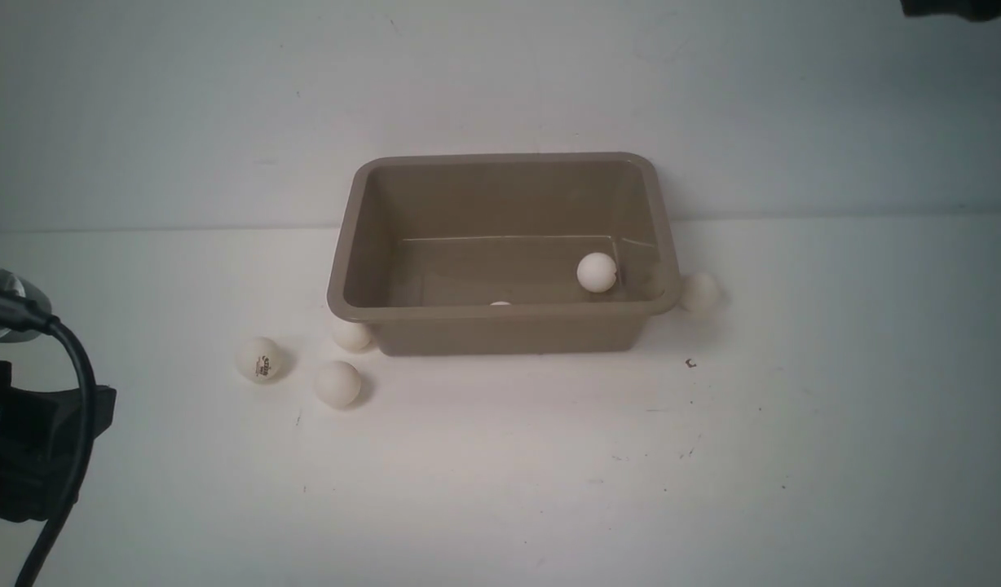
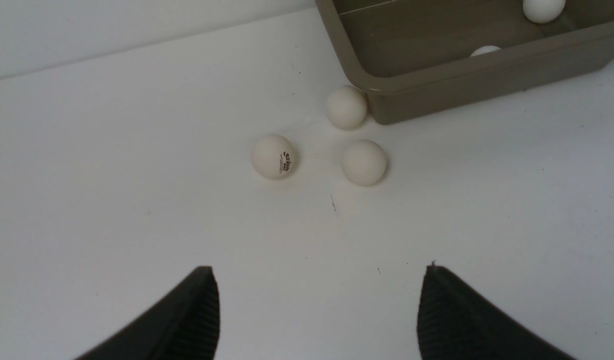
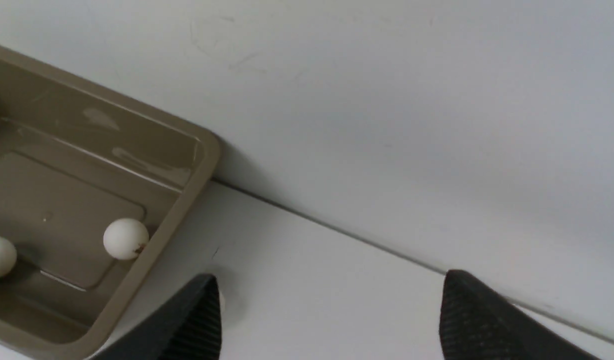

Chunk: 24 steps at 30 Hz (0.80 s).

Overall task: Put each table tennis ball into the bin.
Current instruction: Use the right arm to clamp the table tennis ball closest to it

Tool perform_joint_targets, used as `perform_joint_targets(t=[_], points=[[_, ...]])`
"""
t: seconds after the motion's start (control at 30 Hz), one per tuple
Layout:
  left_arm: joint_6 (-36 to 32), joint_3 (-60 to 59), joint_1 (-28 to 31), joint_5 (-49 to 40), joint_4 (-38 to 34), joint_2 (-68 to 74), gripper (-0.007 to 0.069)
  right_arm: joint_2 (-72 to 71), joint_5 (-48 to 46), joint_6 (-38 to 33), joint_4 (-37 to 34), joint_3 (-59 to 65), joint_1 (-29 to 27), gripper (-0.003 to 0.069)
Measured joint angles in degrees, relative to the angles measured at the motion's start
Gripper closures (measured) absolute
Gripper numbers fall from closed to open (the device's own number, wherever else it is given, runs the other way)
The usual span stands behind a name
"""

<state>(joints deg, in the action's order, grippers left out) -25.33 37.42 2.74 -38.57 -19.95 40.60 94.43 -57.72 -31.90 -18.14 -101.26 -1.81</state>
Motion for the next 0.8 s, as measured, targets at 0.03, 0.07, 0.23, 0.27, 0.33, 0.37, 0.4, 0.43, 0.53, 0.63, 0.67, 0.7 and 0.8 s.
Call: perform_joint_targets(t=[0.03, 0.07, 0.23, 0.27, 0.33, 0.37, 0.4, 0.43, 0.53, 0.63, 0.67, 0.7, 0.8], points=[[0.0, 0.0, 0.0, 0.0, 0.0, 0.0, 0.0146, 0.38, -0.57, 0.46, 0.12, 0.0, 0.0, 0.0127], [0.0, 0.0, 0.0, 0.0, 0.0, 0.0, 0.0146, 1.12, -1.1, 0.73, 0.12, 0.0, 0.0, 0.0127], [0.0, 0.0, 0.0, 0.0, 0.0, 0.0, 0.0146, 6.81, -2.13, -0.72, -1.91, 0.0, 0.0, 0.0127], [0.0, 0.0, 0.0, 0.0, 0.0, 0.0, 0.0146, 7.49, -2.13, -1.08, -1.91, 0.0, 0.0, 0.0127], [0.0, 0.0, 0.0, 0.0, 0.0, 0.0, 0.0146, 12.88, -2.08, -4.95, -3.95, 0.0, 0.62, 0.0127], [0.0, 0.0, 0.0, 0.0, 0.0, 0.0, 0.0146, 13.22, -2.08, -5.59, -3.95, 0.0, 0.71, 0.0127], [0.0, 0.0, 0.0, 0.0, 0.0, 0.0, 0.0146, 14.94, -2.08, -6.93, -3.95, 0.0, 1.24, 0.0127], [0.0, 0.0, 0.0, 0.0, 0.0, 0.0, 0.0146, 15.94, -2.01, -8.25, -3.75, 0.0, 1.65, 0.0127], [0.0, 0.0, 0.0, 0.0, 0.0, 0.0, 0.0146, 20.03, -1.04, -12.22, -2.44, 0.0, 4.0, 0.0127], [0.0, 0.0, 0.0, 0.0, 0.0, 0.0, 0.0146, 23.75, 2.4, -14.88, -0.12, 0.0, 6.76, 0.0127], [0.0, 0.0, 0.0, -0.05, 0.0, 0.0, 0.0146, 24.37, 3.4, -15.12, 0.42, 0.0, 7.28, 0.0127], [0.0, 0.0, 0.0, -0.05, 0.0, 0.0, 0.0146, 24.88, 4.26, -15.35, 0.56, 0.0, 7.61, 0.0127], [0.0, 0.0, 0.0, -0.1, 0.0, 0.0, 0.0146, 25.61, 6.04, -15.71, 0.67, 0.0, 8.11, 0.0127]])
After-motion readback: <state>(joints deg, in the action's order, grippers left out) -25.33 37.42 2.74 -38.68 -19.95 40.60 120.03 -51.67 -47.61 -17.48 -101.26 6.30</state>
